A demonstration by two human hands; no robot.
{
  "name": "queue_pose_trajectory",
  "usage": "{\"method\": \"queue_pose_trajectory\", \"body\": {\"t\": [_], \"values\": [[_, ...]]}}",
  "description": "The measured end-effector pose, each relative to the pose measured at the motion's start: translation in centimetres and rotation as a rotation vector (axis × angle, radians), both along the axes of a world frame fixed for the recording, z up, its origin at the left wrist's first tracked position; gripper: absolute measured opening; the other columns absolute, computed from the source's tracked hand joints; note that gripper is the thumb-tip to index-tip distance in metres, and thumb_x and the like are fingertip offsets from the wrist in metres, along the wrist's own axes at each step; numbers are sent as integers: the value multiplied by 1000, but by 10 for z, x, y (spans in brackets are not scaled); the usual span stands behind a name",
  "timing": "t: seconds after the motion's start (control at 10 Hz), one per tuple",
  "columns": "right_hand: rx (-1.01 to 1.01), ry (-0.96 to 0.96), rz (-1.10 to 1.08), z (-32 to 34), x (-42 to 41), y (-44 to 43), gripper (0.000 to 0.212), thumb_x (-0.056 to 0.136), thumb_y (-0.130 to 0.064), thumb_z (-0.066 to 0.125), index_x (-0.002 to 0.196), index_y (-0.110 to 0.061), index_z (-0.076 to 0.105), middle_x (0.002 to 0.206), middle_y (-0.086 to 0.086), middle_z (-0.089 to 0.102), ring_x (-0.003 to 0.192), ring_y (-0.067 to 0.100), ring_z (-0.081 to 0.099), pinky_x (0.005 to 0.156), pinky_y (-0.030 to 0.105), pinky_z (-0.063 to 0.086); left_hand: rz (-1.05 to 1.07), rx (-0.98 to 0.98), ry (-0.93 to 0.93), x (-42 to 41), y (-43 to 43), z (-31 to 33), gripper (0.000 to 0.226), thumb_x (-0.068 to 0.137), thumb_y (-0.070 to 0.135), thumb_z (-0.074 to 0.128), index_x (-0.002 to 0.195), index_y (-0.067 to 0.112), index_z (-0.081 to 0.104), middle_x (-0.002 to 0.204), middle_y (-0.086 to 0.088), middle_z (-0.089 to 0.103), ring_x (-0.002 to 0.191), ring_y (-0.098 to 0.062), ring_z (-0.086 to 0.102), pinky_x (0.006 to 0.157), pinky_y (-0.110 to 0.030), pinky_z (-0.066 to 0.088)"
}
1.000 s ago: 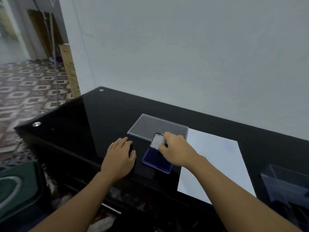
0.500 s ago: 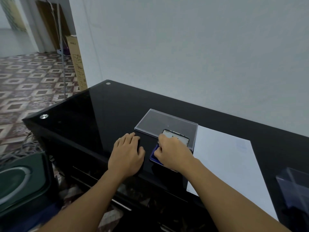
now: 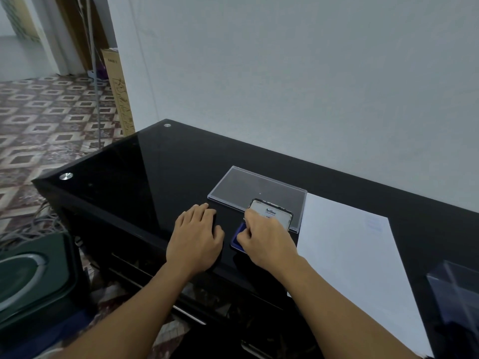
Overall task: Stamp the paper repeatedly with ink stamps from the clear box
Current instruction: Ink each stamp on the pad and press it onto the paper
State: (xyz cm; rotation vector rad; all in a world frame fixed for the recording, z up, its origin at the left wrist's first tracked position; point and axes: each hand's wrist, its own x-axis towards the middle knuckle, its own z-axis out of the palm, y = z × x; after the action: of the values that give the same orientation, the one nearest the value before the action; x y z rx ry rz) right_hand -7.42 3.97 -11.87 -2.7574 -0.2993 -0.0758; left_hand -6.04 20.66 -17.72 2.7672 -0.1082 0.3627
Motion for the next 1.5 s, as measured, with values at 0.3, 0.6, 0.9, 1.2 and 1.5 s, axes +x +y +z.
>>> {"method": "queue_pose_trajectory", "body": {"t": [0.3,0.6,0.9,1.2,1.5], "values": [[0,81,34,1,15,0,14,98,-24,49,88,-21,40,82,5,58,76,26,55,62,37,46,4,6,15,2,0,-2,49,99,40,37,143,21,43,156,0,35,146,-17,25,121,-38,18],[1,16,26,-3,4,-1,13,99,-23,48,92,-22,38,86,5,58,75,26,54,61,34,45,4,-4,12,-1,-1,0,48,99,39,38,142,20,45,155,-1,37,146,-18,27,121,-40,20],[-16,14,17,-2,5,1,13,99,-22,49,92,-21,38,88,9,62,76,27,55,62,38,50,0,-2,9,-1,-1,-1,47,99,38,39,142,19,46,155,-2,37,146,-18,27,121,-40,20],[2,49,8,2,12,1,10,97,-24,50,92,-20,42,97,11,67,83,28,59,64,37,49,-6,5,10,-1,0,-1,48,99,38,38,143,20,44,156,-2,36,147,-18,26,121,-39,18],[9,10,35,2,3,-2,8,97,-23,48,91,-19,44,87,9,65,77,27,60,60,36,51,-30,-52,88,1,2,3,49,101,37,39,147,18,40,159,-2,29,149,-18,19,123,-40,13]]}}
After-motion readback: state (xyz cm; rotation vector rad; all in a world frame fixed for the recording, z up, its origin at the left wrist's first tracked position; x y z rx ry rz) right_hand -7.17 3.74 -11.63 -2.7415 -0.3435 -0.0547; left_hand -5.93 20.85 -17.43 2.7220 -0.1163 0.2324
